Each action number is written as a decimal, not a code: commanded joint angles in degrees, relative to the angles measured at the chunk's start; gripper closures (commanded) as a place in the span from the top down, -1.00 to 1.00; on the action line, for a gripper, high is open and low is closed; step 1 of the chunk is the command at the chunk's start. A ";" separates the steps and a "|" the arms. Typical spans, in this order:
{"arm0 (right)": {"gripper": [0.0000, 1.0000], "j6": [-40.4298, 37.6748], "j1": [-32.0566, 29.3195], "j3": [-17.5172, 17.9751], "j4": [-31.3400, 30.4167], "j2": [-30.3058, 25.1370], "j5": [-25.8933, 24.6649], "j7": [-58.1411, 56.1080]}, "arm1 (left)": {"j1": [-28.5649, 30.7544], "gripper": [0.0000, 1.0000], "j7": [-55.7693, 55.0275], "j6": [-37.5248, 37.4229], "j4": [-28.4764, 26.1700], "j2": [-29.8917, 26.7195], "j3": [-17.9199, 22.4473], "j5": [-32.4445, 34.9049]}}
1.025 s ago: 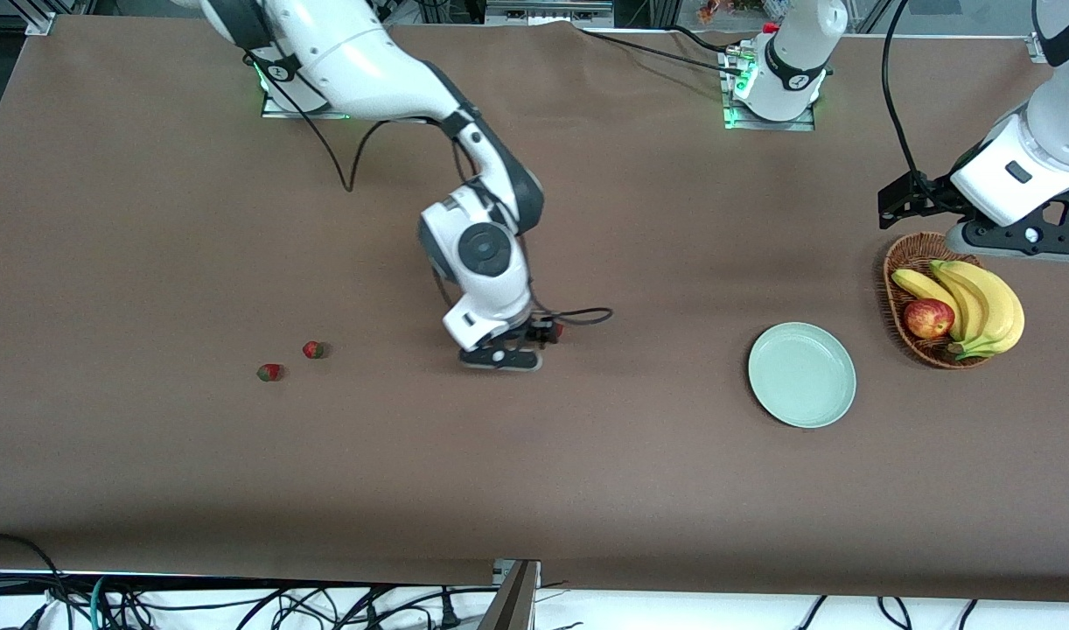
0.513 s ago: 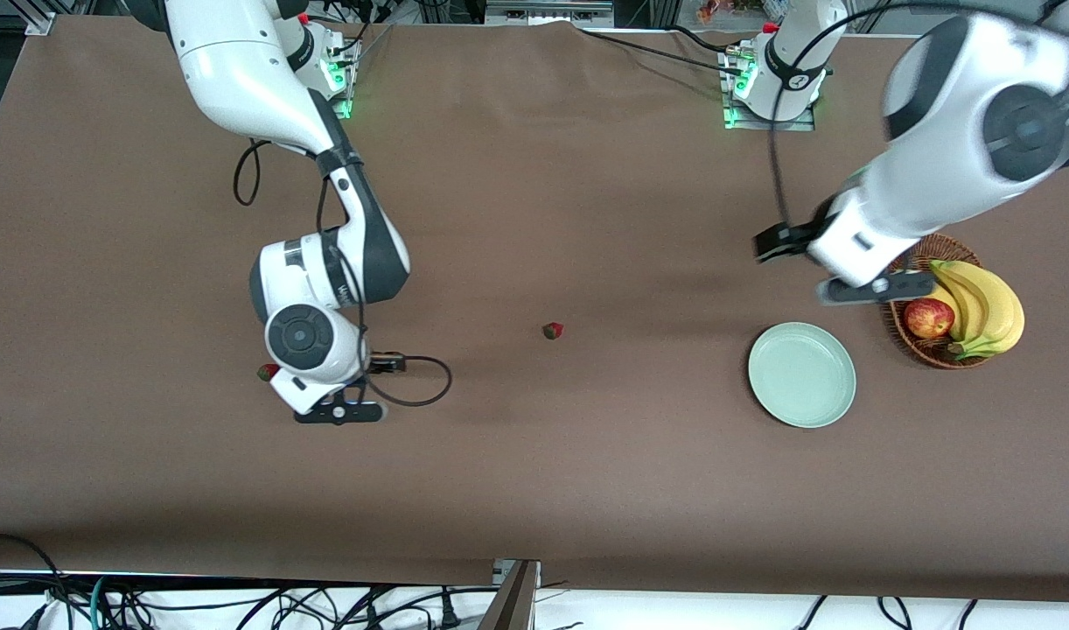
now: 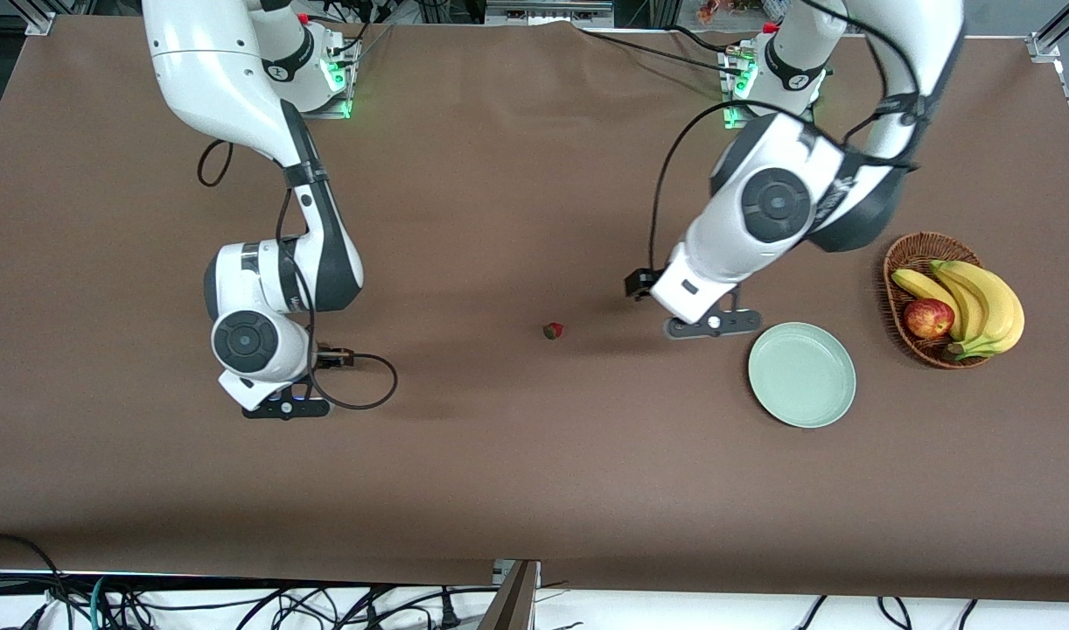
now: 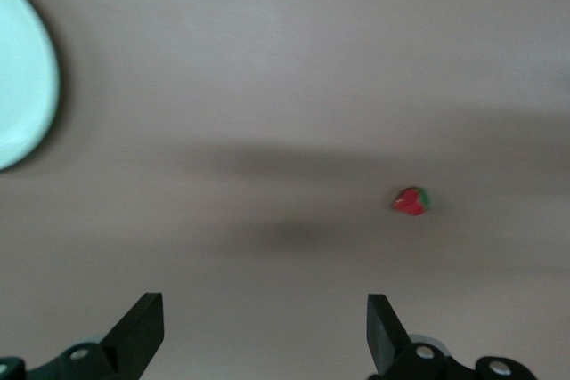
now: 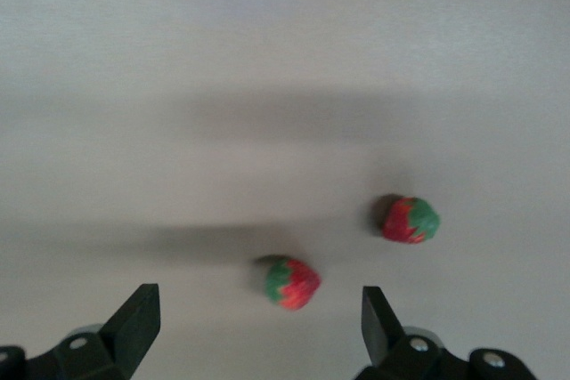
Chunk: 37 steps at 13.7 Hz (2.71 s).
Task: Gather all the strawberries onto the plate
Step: 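Reach the left gripper to the strawberry while the right gripper reaches another, then grasp the strawberry with the left gripper while the right gripper grasps another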
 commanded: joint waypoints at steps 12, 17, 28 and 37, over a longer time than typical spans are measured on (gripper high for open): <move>1.00 16.71 -0.05 -0.26 -18.83 -6.35 8.15 -3.64 | -15.94 1.00 -23.43 13.10 15.06 20.18 8.62 12.12; 0.78 19.88 -0.40 -0.26 -20.50 -6.26 8.24 -4.44 | -22.99 1.00 -29.58 16.87 17.72 25.73 12.78 12.03; 0.03 19.97 -0.40 -0.08 -20.50 -6.00 8.50 -4.70 | -24.14 -0.08 -29.24 17.06 17.11 27.32 12.70 12.12; -0.52 18.65 0.21 0.62 -15.24 -6.62 9.03 -4.44 | -23.35 -1.00 -23.17 13.82 16.66 24.86 12.70 12.38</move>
